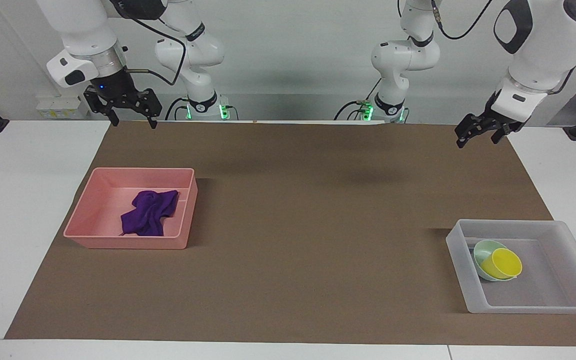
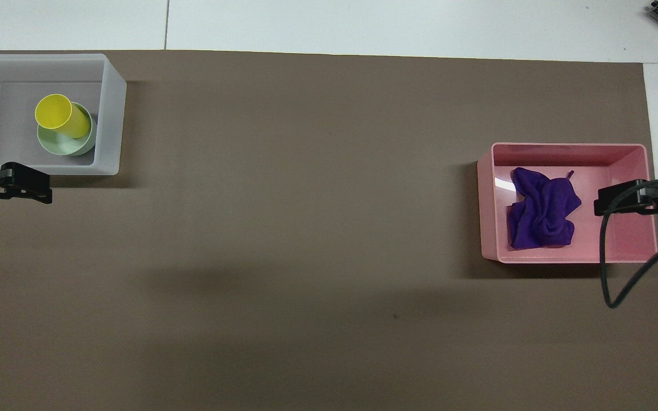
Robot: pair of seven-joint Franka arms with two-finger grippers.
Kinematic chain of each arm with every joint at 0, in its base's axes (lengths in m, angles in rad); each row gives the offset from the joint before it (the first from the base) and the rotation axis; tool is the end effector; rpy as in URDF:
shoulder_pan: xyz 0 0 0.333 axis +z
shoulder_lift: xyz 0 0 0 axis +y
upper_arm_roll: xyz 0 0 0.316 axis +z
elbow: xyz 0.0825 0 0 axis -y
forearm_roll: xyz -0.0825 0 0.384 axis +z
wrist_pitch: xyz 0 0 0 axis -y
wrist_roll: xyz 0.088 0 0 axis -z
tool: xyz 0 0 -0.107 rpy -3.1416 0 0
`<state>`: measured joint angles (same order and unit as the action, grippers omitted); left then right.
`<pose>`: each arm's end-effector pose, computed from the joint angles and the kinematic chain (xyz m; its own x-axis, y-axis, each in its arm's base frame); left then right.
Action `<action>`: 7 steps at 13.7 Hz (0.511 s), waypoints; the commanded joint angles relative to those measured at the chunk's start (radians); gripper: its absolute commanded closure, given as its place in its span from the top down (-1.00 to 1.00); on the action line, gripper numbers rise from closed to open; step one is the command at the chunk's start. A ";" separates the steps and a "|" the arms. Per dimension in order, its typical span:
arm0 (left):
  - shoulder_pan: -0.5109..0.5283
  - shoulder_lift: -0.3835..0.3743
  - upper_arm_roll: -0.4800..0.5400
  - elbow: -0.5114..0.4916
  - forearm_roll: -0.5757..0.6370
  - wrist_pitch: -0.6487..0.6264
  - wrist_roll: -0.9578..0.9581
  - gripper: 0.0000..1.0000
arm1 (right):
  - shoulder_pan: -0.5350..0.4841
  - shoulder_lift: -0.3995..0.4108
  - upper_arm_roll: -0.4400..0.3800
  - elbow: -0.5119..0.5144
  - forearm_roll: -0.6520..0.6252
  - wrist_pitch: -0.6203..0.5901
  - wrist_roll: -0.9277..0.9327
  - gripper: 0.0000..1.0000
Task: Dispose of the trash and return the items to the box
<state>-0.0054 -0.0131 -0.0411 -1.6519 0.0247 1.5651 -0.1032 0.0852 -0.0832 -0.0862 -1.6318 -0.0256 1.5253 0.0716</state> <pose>0.5465 -0.0229 0.5931 0.9959 0.0569 -0.0707 0.0547 -0.9980 -0.0326 0.5236 -0.0054 0.6366 0.9971 -0.0732 -0.0222 -0.0728 -0.9971 0.0201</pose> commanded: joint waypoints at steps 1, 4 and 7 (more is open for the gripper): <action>0.035 0.021 -0.048 0.030 0.001 -0.011 -0.012 1.00 | -0.010 -0.001 0.005 0.009 0.010 -0.022 -0.032 1.00; 0.027 -0.010 -0.054 0.026 0.001 0.001 -0.010 1.00 | -0.009 -0.009 0.005 -0.006 0.010 0.003 -0.029 1.00; 0.021 -0.024 -0.054 0.020 0.000 0.001 -0.009 1.00 | -0.018 -0.001 0.003 0.001 0.007 -0.006 -0.026 1.00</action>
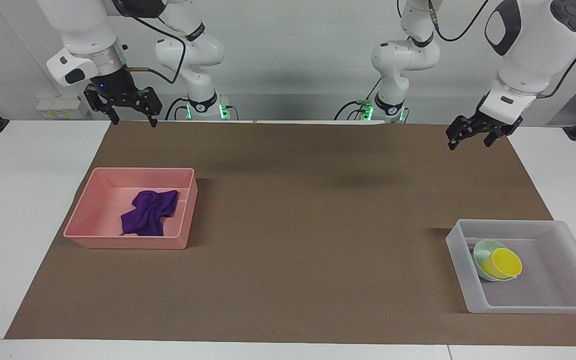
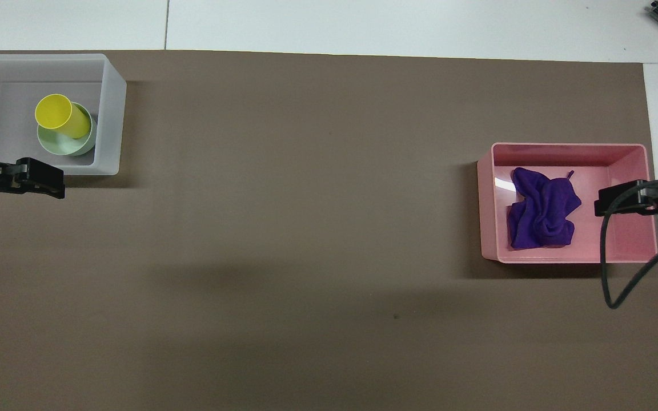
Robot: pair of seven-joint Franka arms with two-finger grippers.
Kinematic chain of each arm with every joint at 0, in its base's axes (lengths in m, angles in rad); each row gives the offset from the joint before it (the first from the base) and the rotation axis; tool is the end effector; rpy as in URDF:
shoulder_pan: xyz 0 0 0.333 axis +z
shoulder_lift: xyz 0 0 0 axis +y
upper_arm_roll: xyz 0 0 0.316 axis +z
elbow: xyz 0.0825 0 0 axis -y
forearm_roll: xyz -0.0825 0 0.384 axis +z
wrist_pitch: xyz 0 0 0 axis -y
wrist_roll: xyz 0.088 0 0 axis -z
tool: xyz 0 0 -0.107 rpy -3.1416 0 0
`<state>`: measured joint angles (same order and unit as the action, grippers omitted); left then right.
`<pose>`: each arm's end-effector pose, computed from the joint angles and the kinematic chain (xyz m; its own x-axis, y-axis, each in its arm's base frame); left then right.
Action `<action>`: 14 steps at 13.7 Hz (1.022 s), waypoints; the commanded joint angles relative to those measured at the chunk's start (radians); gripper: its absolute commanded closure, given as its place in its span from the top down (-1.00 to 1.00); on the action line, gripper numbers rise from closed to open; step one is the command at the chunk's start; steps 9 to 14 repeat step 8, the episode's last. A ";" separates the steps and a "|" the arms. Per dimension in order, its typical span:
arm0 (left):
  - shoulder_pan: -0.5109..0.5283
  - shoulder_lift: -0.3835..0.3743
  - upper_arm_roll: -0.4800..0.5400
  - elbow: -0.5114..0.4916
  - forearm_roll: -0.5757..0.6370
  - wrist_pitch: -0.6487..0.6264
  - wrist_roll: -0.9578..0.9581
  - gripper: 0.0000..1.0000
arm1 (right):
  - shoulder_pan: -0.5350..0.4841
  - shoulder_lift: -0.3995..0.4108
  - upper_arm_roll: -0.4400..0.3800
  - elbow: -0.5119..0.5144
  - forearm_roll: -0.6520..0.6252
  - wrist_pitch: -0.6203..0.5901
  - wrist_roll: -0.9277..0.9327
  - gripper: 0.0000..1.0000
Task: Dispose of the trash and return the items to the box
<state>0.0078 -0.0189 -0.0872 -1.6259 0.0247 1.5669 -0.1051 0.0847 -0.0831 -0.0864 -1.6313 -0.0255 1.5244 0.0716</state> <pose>0.5454 -0.0412 0.6086 0.9990 0.0259 -0.0372 0.0248 -0.9992 -0.0304 0.5235 -0.0057 0.6367 0.9970 -0.0739 -0.0227 -0.0735 -0.9971 0.0200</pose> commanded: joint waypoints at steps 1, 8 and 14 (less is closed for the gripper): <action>0.006 -0.018 -0.008 -0.005 0.000 -0.001 -0.007 1.00 | -0.023 0.003 0.005 0.017 0.007 -0.030 -0.027 1.00; 0.009 -0.026 -0.006 -0.014 -0.005 0.025 0.002 1.00 | -0.017 0.005 0.001 0.005 0.013 -0.024 -0.022 1.00; 0.009 -0.026 -0.006 -0.014 -0.005 0.025 0.002 1.00 | -0.017 0.005 0.001 0.005 0.013 -0.024 -0.022 1.00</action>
